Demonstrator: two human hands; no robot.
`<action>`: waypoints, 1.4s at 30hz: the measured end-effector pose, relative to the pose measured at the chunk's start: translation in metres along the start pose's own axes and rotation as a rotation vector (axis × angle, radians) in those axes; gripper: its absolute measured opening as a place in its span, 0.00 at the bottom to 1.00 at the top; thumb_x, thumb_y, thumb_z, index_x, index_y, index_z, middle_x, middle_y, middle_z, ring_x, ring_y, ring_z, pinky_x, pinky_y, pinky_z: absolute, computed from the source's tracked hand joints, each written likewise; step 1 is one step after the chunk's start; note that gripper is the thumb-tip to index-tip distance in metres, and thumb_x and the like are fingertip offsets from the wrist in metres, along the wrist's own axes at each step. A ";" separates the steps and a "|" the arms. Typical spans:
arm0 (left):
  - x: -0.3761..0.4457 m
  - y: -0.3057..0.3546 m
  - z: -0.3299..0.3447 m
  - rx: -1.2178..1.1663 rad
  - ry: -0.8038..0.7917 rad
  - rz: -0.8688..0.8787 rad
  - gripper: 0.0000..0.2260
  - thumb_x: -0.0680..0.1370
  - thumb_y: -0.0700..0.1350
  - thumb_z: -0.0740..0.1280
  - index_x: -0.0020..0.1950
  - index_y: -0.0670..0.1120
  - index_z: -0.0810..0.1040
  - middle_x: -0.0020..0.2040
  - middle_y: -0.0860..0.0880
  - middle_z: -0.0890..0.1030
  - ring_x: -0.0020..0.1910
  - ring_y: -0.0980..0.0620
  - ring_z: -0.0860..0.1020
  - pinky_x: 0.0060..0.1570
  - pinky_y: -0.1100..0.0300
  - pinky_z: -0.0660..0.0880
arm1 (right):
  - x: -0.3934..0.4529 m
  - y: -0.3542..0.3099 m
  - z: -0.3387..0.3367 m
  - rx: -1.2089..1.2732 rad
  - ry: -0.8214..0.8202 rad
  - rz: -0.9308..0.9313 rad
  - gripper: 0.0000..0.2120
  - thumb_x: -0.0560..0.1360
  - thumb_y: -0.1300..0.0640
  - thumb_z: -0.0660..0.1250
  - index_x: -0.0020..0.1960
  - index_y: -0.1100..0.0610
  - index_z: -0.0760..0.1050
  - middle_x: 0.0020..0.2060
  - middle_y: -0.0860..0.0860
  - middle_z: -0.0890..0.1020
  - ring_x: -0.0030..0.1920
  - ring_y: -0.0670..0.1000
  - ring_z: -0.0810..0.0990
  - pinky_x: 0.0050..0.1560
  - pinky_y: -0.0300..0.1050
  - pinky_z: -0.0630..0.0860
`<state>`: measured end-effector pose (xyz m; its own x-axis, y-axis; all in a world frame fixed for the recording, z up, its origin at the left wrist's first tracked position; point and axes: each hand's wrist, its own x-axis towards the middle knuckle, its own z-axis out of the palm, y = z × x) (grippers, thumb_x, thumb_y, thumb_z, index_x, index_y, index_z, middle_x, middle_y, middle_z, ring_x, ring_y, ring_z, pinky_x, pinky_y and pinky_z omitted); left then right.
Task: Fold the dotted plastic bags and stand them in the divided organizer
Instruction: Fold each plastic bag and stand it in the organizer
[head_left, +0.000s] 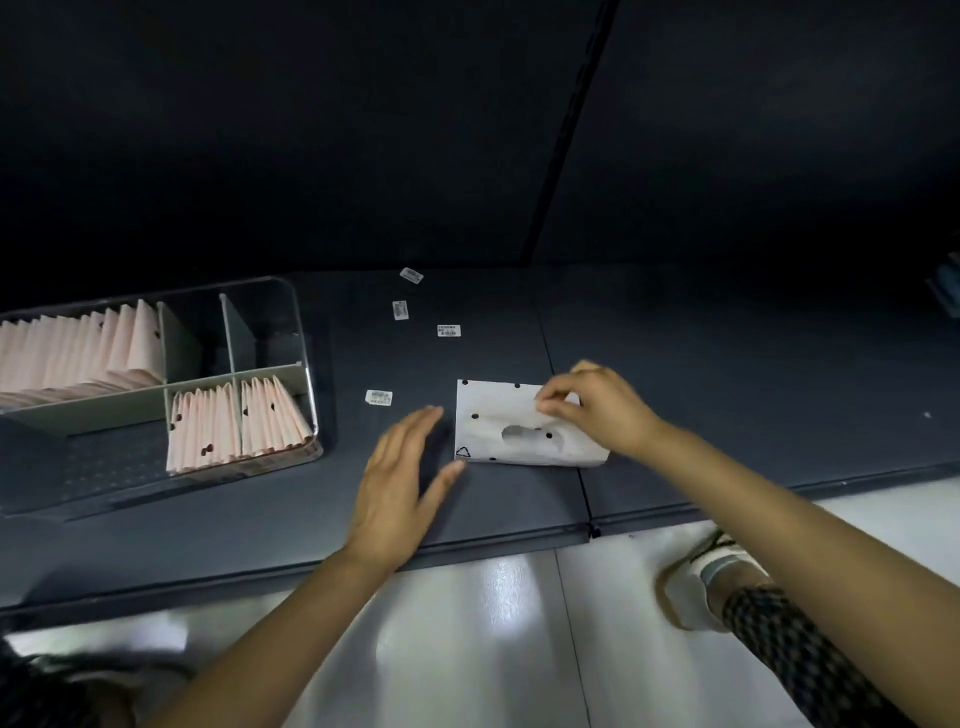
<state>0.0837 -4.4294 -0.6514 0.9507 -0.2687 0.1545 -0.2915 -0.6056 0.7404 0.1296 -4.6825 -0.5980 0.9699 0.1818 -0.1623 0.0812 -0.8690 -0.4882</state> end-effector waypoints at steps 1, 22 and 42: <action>0.002 0.002 0.003 0.014 0.008 0.008 0.25 0.77 0.55 0.62 0.71 0.46 0.66 0.70 0.51 0.69 0.69 0.55 0.64 0.68 0.62 0.59 | 0.012 0.003 -0.001 -0.006 -0.041 0.026 0.07 0.76 0.53 0.67 0.50 0.51 0.81 0.46 0.47 0.82 0.50 0.44 0.71 0.53 0.42 0.70; 0.004 -0.013 0.055 0.610 -0.581 0.319 0.32 0.81 0.61 0.46 0.74 0.45 0.33 0.73 0.50 0.32 0.74 0.50 0.32 0.68 0.56 0.26 | 0.086 0.024 0.034 0.063 -0.230 0.278 0.01 0.76 0.58 0.66 0.46 0.53 0.76 0.36 0.43 0.75 0.42 0.47 0.76 0.38 0.35 0.69; 0.006 -0.019 0.054 0.642 -0.624 0.271 0.33 0.79 0.63 0.49 0.76 0.52 0.36 0.75 0.44 0.33 0.69 0.49 0.27 0.71 0.56 0.31 | -0.065 -0.005 0.120 -0.311 -0.183 -0.045 0.35 0.78 0.37 0.42 0.74 0.56 0.32 0.74 0.51 0.34 0.74 0.48 0.31 0.74 0.43 0.32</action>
<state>0.0889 -4.4595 -0.6998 0.6675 -0.7022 -0.2479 -0.6742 -0.7112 0.1990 0.0387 -4.6345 -0.6875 0.9086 0.2785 -0.3114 0.2166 -0.9514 -0.2189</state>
